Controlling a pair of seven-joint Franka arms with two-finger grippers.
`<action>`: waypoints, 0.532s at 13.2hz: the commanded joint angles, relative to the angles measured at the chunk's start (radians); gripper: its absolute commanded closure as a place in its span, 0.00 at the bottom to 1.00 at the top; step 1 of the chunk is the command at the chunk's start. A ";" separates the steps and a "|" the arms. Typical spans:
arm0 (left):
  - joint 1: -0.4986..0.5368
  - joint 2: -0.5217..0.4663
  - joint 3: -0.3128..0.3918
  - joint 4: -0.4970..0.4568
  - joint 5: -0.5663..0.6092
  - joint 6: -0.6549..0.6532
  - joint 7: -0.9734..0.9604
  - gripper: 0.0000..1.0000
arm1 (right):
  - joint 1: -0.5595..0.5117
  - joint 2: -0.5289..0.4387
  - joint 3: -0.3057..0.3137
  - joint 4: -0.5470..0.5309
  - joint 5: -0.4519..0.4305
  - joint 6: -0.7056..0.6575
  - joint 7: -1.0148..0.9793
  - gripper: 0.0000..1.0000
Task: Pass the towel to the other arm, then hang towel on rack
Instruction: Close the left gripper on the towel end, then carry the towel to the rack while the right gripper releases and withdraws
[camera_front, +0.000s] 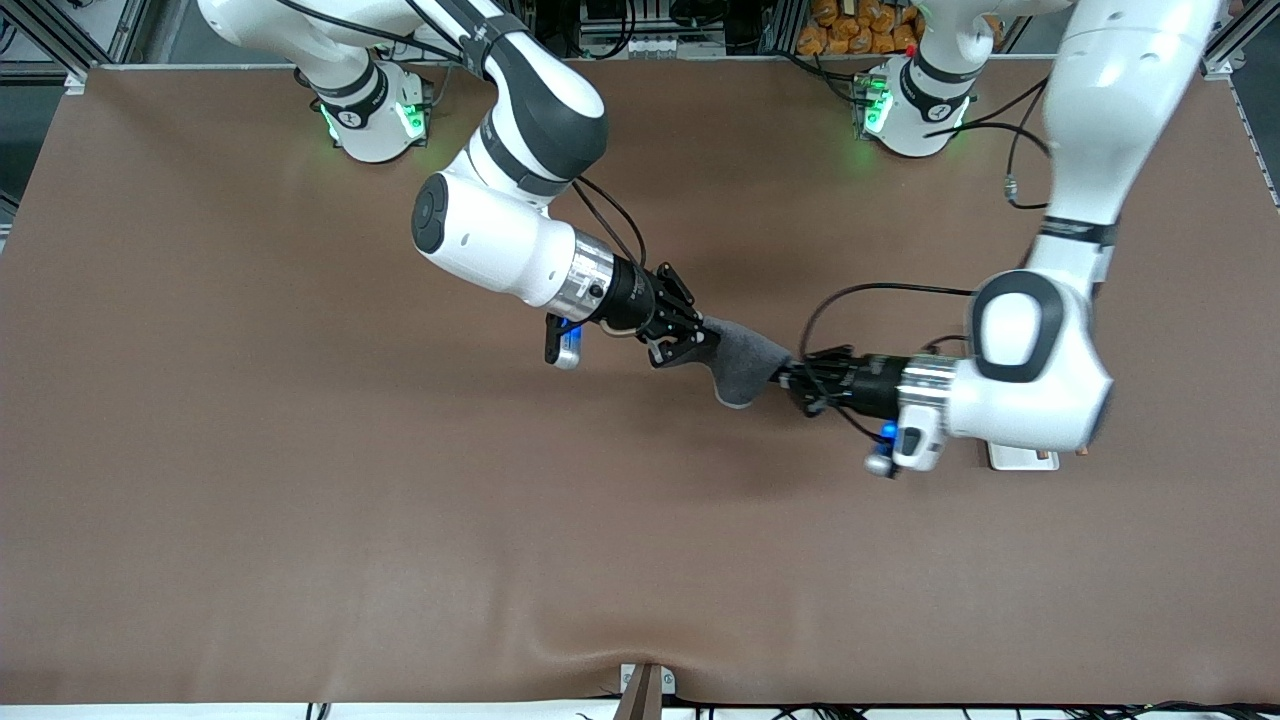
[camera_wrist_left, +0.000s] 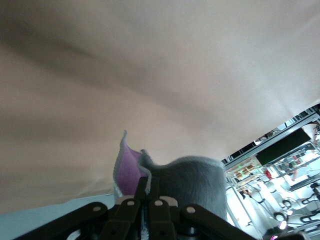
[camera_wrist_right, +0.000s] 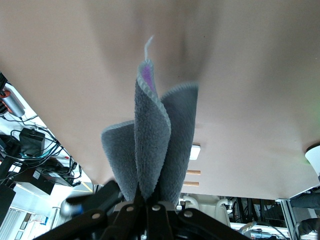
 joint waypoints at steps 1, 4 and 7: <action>0.061 -0.021 -0.004 0.074 0.088 -0.101 0.018 1.00 | -0.019 -0.002 0.008 0.010 -0.007 -0.020 0.011 1.00; 0.101 -0.050 -0.001 0.091 0.218 -0.135 0.111 1.00 | -0.019 0.000 0.008 0.002 -0.007 -0.035 0.012 0.00; 0.133 -0.070 -0.001 0.091 0.364 -0.143 0.212 1.00 | -0.042 -0.006 0.007 -0.005 -0.026 -0.087 0.012 0.00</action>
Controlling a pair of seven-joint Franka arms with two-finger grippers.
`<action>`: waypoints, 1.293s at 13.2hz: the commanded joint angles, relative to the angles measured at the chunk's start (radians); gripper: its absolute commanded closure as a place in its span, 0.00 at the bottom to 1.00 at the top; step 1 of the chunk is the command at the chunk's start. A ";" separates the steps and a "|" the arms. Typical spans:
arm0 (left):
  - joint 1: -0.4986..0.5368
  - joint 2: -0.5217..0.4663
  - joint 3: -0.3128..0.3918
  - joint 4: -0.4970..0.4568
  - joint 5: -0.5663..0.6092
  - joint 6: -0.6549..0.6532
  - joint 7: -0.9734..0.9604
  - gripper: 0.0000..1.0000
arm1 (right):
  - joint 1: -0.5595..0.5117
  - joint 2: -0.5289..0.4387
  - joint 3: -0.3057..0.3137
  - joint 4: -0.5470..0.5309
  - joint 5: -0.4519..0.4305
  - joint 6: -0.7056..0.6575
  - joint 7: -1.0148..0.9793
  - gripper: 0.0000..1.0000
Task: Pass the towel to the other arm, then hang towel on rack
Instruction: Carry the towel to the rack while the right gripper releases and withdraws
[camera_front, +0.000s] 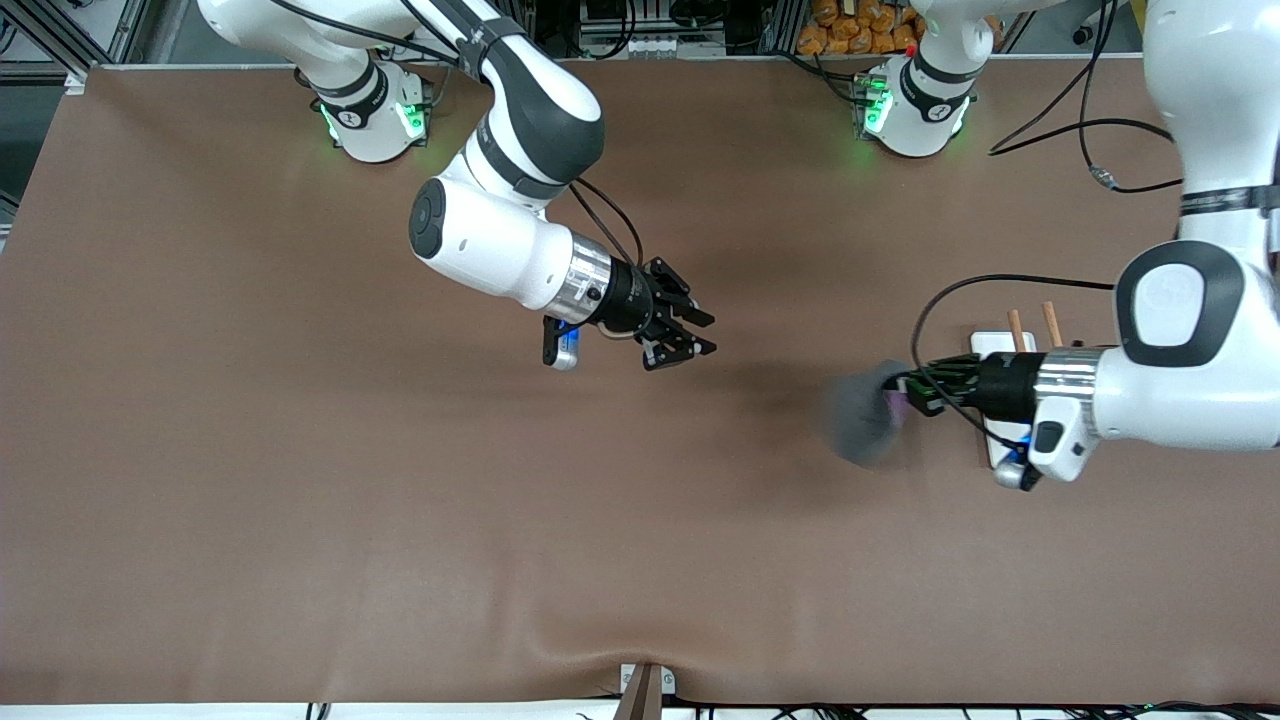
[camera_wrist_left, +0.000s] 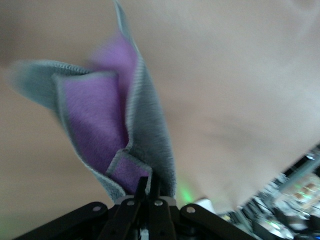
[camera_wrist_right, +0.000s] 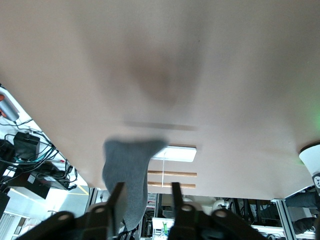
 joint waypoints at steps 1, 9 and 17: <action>0.014 -0.032 -0.002 -0.001 0.119 -0.030 0.069 1.00 | -0.046 -0.013 0.006 -0.002 -0.052 -0.100 0.012 0.00; 0.067 -0.064 -0.001 -0.012 0.434 -0.098 0.331 1.00 | -0.230 -0.175 0.008 -0.008 -0.470 -0.797 -0.188 0.00; 0.172 -0.051 -0.001 -0.028 0.616 -0.101 0.608 1.00 | -0.431 -0.302 0.008 -0.127 -0.826 -1.002 -0.829 0.00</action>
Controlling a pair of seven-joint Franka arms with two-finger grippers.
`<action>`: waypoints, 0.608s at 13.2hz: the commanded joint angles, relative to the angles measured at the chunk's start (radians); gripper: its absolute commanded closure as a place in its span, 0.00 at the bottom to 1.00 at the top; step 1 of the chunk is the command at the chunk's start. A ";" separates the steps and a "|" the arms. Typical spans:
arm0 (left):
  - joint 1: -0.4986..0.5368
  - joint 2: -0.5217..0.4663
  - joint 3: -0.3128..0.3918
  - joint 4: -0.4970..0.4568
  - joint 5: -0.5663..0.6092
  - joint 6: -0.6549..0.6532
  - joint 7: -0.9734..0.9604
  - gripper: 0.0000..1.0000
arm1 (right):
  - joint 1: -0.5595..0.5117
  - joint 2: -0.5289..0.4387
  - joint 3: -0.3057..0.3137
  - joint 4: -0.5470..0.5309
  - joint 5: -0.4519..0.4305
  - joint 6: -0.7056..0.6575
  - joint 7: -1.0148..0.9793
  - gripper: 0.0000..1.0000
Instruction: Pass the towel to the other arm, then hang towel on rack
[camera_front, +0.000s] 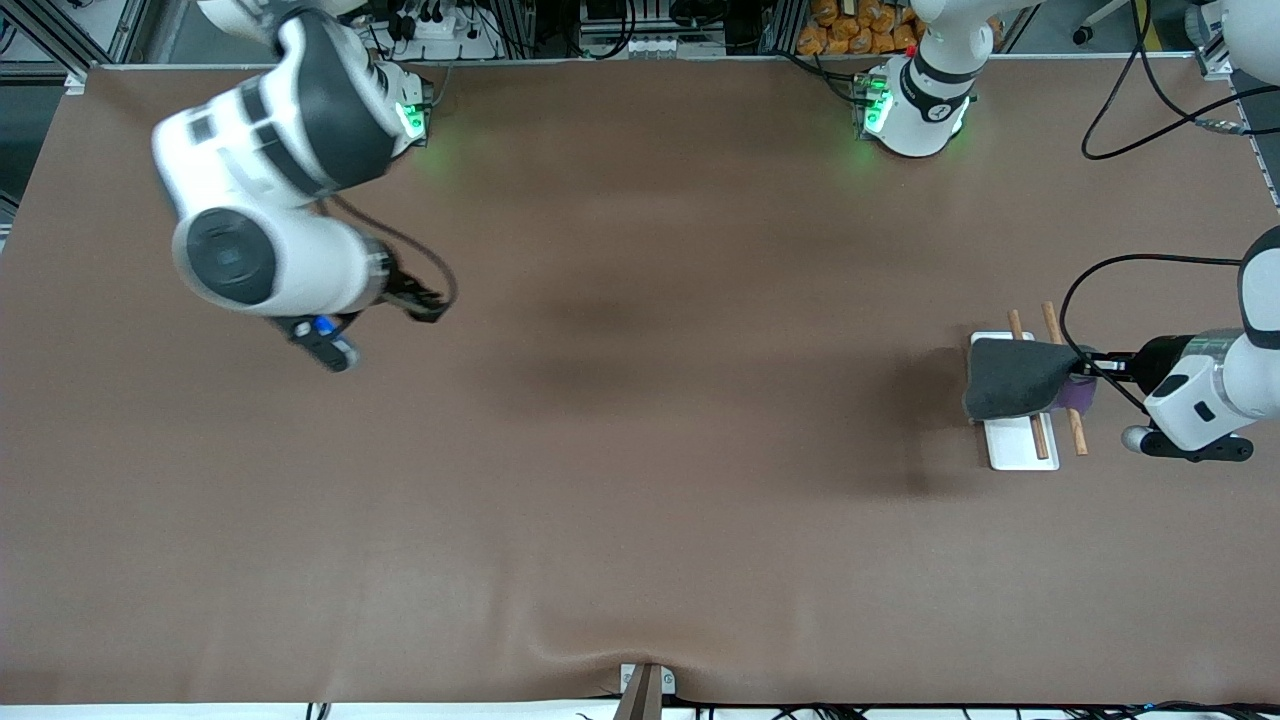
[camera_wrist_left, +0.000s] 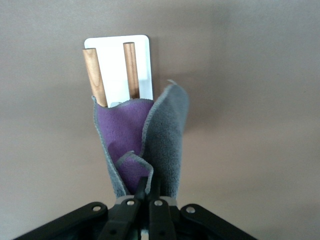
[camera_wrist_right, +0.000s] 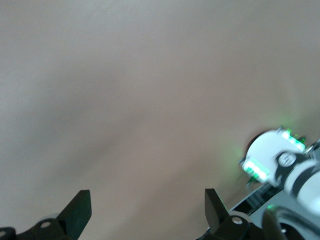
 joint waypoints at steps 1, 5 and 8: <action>0.034 -0.009 -0.006 -0.004 0.053 -0.011 0.082 1.00 | -0.054 -0.113 0.018 -0.118 -0.139 0.025 -0.194 0.00; 0.066 -0.006 -0.006 0.001 0.083 0.001 0.144 1.00 | -0.236 -0.280 0.018 -0.321 -0.159 0.233 -0.646 0.00; 0.109 0.029 -0.006 0.001 0.078 0.038 0.188 1.00 | -0.357 -0.347 0.018 -0.428 -0.159 0.355 -0.939 0.00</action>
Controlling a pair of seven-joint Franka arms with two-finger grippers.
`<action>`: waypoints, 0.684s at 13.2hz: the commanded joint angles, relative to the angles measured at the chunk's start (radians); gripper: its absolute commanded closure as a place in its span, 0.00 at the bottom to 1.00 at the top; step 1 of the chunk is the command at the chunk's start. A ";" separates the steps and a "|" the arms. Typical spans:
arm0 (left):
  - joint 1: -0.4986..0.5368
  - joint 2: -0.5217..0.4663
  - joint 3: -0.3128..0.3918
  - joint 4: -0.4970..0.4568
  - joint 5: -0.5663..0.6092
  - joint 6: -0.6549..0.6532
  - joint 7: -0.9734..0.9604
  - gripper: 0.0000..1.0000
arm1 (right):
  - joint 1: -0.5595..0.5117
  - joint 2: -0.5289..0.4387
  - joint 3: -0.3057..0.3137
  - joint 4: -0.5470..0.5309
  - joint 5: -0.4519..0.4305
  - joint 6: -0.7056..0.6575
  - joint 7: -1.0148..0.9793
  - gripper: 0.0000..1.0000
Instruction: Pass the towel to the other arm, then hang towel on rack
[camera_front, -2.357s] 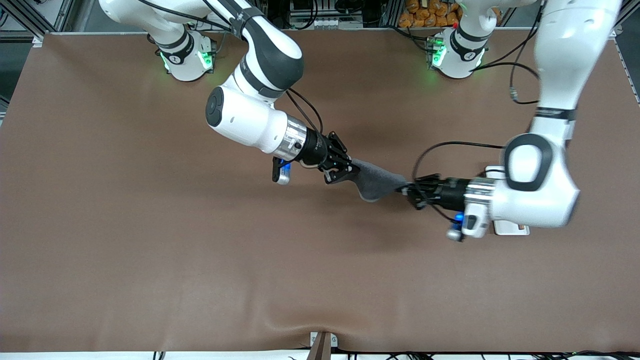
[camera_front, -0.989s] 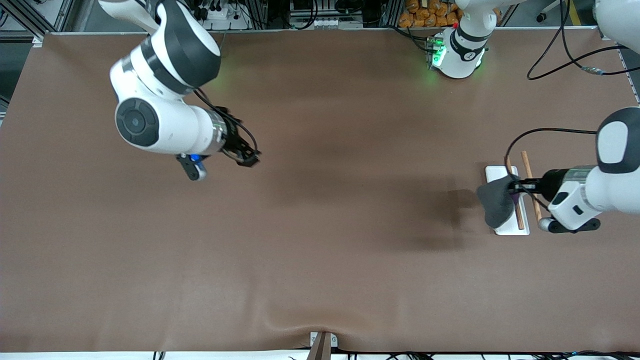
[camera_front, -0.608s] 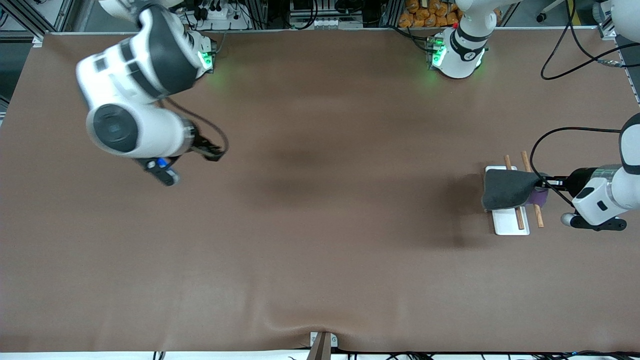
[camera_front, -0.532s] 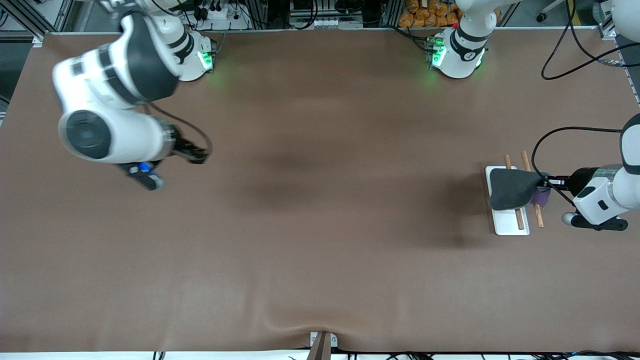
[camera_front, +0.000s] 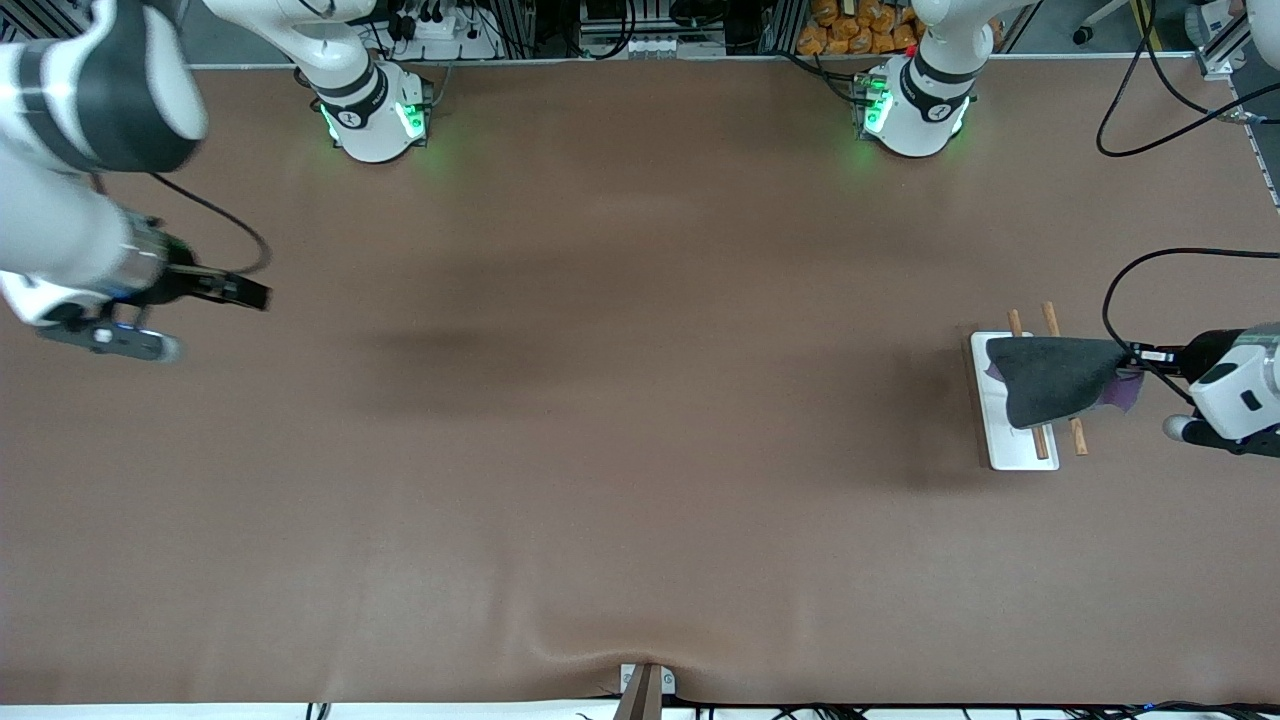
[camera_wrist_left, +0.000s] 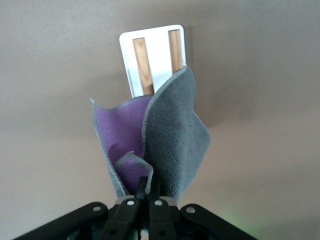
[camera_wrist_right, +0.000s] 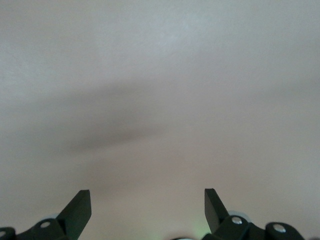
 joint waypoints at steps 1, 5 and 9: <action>0.045 0.027 -0.010 0.001 0.019 0.034 0.053 1.00 | -0.067 -0.085 0.019 -0.105 -0.011 0.063 -0.142 0.00; 0.074 0.074 -0.010 -0.002 0.007 0.065 0.064 1.00 | -0.061 -0.168 0.030 -0.101 -0.005 0.056 -0.141 0.00; 0.108 0.102 -0.010 -0.002 0.005 0.095 0.114 1.00 | -0.006 -0.105 0.035 0.135 -0.011 -0.056 -0.129 0.00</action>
